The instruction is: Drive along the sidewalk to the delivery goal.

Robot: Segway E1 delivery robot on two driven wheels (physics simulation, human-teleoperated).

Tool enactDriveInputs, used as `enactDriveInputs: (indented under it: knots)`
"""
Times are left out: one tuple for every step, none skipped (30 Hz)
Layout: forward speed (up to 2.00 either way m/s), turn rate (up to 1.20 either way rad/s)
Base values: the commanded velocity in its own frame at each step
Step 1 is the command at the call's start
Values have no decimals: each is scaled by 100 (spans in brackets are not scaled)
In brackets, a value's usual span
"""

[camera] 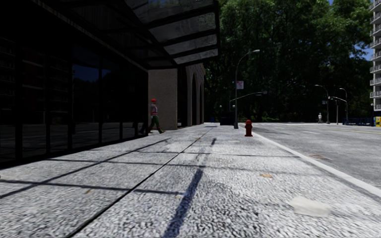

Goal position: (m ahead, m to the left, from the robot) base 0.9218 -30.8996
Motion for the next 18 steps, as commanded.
enactDriveInputs:
  knots:
    - [200,0]
    - [200,0]
    - [200,0]
    - [200,0]
    - [200,0]
    - [200,0]
    - [200,0]
    - [200,0]
    - [200,0]
    - [200,0]
    - [200,0]
    - [200,0]
    - [200,0]
    - [200,0]
    - [200,0]
    - [200,0]
    - [200,0]
    - [200,0]
